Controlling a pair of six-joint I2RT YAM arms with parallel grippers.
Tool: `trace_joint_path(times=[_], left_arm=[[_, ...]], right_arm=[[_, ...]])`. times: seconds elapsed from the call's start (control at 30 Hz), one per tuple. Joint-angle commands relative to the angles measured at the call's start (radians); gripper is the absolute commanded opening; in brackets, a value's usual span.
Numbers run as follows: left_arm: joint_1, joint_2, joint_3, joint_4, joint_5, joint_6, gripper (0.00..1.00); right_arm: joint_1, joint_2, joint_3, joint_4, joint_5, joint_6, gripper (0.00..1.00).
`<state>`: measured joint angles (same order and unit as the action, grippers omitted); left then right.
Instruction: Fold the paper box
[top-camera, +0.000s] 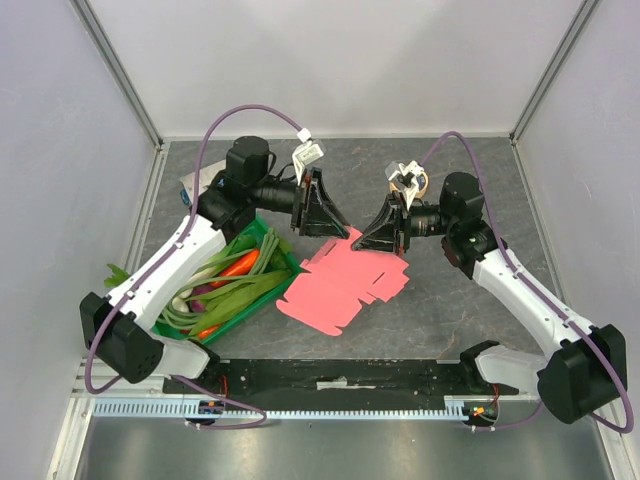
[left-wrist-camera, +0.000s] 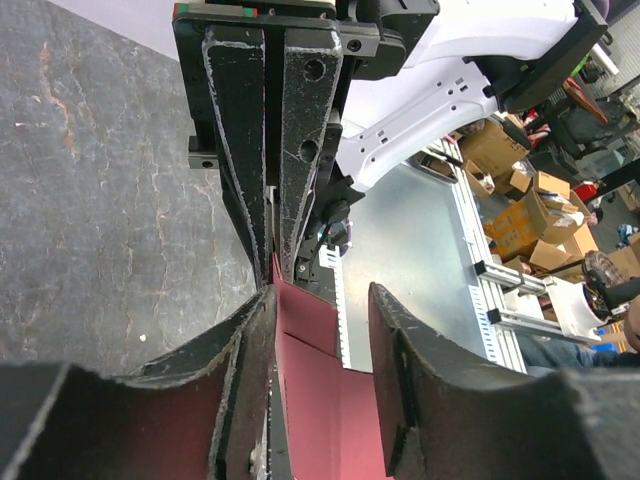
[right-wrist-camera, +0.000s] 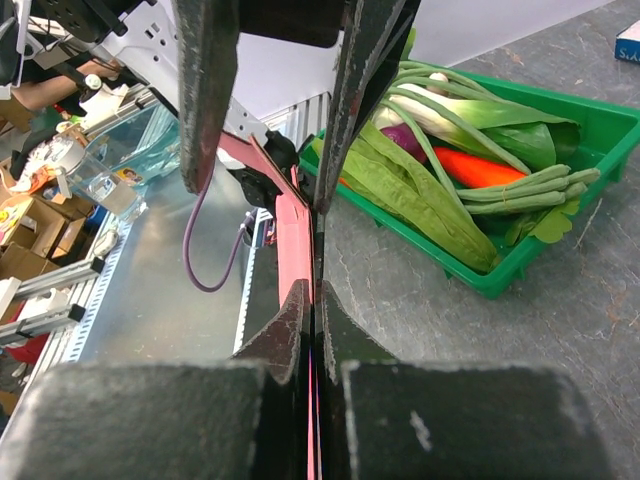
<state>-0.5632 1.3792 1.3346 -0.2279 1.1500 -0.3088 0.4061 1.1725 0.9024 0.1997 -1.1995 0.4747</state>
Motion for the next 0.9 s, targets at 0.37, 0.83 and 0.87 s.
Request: trace_joint_path(times=[0.37,0.83,0.87], left_arm=[[0.109,-0.037,-0.014,0.032,-0.055,-0.038,0.28],[0.045,0.000,0.029,-0.007,-0.006,0.022,0.20],[0.042,-0.006,0.028,-0.002,-0.004,0.020,0.20]], right_arm=[[-0.003,-0.024,0.056,-0.022,0.017,-0.034,0.00],[-0.003,-0.019,0.056,-0.016,0.020,-0.030,0.00],[-0.003,-0.017,0.056,-0.016,0.018,-0.028,0.00]])
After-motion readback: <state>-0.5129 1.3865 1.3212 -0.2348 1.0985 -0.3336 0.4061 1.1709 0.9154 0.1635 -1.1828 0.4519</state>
